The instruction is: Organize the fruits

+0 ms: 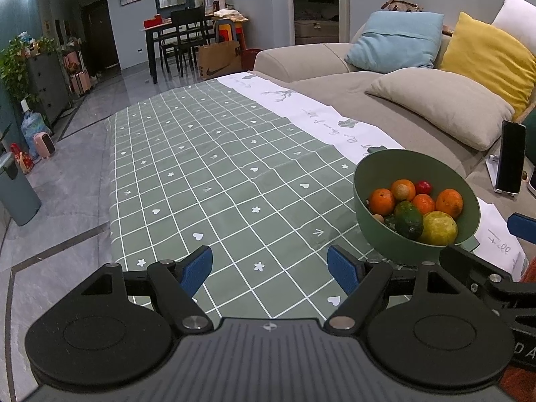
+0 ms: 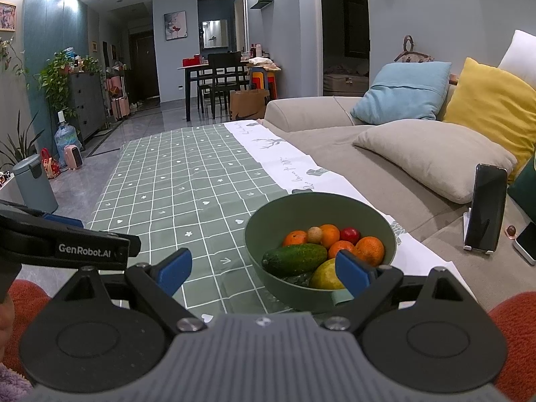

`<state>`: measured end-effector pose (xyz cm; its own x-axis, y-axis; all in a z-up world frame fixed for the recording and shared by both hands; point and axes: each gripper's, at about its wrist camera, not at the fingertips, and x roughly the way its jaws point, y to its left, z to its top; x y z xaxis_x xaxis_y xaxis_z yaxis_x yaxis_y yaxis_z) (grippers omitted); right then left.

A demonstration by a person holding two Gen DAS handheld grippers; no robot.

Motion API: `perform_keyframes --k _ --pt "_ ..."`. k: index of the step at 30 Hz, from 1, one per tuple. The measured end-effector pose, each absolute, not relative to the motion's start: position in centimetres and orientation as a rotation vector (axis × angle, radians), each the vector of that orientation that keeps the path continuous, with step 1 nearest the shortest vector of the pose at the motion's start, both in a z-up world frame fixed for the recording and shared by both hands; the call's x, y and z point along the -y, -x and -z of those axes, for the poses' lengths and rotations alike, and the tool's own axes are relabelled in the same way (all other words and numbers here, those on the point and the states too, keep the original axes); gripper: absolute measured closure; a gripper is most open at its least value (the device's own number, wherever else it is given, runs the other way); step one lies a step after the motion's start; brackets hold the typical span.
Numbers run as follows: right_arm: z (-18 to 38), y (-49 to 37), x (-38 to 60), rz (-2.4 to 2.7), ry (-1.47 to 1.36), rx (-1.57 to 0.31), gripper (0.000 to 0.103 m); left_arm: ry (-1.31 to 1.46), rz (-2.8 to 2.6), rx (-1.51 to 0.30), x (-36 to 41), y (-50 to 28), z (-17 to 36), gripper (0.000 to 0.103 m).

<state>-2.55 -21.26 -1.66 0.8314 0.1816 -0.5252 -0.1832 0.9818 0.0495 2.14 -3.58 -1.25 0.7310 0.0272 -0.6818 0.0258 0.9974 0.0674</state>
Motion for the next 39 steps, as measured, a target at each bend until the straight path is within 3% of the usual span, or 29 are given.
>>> perform_keyframes --k 39 --pt "2.45 2.16 21.31 -0.209 0.011 -0.576 0.014 -0.084 0.006 -0.773 3.19 -2.58 1.94 0.011"
